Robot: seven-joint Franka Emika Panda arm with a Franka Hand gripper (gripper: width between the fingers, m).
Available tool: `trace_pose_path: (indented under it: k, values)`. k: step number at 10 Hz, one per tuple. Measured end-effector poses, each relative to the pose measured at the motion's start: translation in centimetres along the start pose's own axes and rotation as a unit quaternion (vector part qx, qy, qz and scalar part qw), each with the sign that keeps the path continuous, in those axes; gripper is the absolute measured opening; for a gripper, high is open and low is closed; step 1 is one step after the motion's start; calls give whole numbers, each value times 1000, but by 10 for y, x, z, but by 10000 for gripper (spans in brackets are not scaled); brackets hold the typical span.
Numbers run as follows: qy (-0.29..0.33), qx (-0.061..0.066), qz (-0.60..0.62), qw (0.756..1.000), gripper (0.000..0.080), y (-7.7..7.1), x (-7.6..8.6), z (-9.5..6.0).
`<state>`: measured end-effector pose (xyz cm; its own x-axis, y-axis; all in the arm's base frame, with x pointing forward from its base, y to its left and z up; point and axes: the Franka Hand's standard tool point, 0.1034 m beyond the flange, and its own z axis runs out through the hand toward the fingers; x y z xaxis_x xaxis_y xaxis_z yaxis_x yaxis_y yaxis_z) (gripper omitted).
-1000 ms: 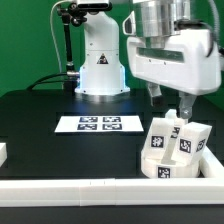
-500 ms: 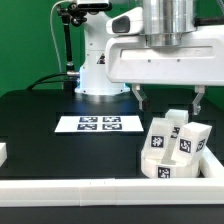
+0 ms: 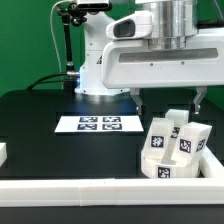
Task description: Assemble stool
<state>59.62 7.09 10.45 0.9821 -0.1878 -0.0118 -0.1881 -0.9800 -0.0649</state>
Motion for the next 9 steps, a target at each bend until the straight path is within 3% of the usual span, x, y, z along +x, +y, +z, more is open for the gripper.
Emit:
trace_pose_path:
  k: [3, 6, 9]
  values:
    - [21, -9, -177, 984, 648, 6, 0, 6]
    - [22, -22, -323, 946, 648, 6, 1, 7]
    - [14, -35, -459, 888, 648, 10, 1, 7]
